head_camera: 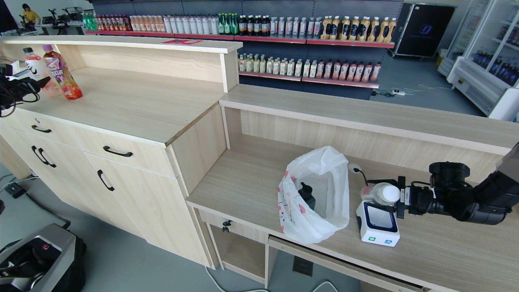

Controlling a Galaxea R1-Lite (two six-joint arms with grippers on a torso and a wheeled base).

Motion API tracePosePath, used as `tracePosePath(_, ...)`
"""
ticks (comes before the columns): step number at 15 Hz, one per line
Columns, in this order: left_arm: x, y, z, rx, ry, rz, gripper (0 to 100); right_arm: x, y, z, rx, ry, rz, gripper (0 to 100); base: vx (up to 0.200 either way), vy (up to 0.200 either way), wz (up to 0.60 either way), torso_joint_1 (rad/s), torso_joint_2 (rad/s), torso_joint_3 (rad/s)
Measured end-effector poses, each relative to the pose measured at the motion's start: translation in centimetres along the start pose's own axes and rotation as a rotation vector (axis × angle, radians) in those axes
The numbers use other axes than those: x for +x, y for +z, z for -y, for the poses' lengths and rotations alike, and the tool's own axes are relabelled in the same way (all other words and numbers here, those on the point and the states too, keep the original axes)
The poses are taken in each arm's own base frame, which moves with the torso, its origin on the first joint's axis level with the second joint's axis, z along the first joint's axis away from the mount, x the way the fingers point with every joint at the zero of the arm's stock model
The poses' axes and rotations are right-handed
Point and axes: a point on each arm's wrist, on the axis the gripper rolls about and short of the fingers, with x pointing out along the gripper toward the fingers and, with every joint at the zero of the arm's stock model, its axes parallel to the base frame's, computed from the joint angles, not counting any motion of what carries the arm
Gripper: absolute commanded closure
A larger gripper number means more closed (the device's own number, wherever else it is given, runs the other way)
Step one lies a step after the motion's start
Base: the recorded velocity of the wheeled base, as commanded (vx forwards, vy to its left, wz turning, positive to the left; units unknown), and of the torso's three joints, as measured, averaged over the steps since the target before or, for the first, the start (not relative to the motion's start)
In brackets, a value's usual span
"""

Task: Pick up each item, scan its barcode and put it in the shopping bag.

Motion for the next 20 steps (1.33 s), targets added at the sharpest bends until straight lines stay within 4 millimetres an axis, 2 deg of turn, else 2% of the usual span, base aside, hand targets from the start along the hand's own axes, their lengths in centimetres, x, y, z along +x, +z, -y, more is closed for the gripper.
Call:
tracePosePath(10, 0.0, 0.0, 0.0, 0.0, 0.0, 0.0, 0, 0.3, -0.5, 0.0, 0.003, -0.001, 0.002, 100, 0.0, 0.0, 0.0, 0.0, 0.0, 0.0)
tracePosePath(12, 0.0, 0.0, 0.0, 0.0, 0.0, 0.0, 0, 0.2, -0.1, 0.6, 0.021, -0.007, 0.002, 100, 0.0, 0.0, 0.0, 0.0, 0.0, 0.0)
tracePosePath(14, 0.0, 0.0, 0.0, 0.0, 0.0, 0.0, 0, -0.3, 1.5, 2.4, 0.069, -0.03, 0.006, 100, 0.0, 0.0, 0.0, 0.0, 0.0, 0.0)
tracePosePath(15, 0.0, 0.0, 0.0, 0.0, 0.0, 0.0, 0, -1.0, 3.2, 4.0, 0.111, -0.057, -0.008, 100, 0.0, 0.0, 0.0, 0.0, 0.0, 0.0)
tracePosePath(17, 0.0, 0.0, 0.0, 0.0, 0.0, 0.0, 0, -4.0, 7.4, 6.8, 0.206, -0.155, -0.084, 100, 0.0, 0.0, 0.0, 0.0, 0.0, 0.0)
tracePosePath(18, 0.0, 0.0, 0.0, 0.0, 0.0, 0.0, 0, -6.0, 9.4, 7.2, 0.254, -0.213, -0.137, 100, 0.0, 0.0, 0.0, 0.0, 0.0, 0.0)
tracePosePath(20, 0.0, 0.0, 0.0, 0.0, 0.0, 0.0, 0, -11.1, 12.0, 4.9, 0.396, -0.334, -0.295, 100, 0.0, 0.0, 0.0, 0.0, 0.0, 0.0)
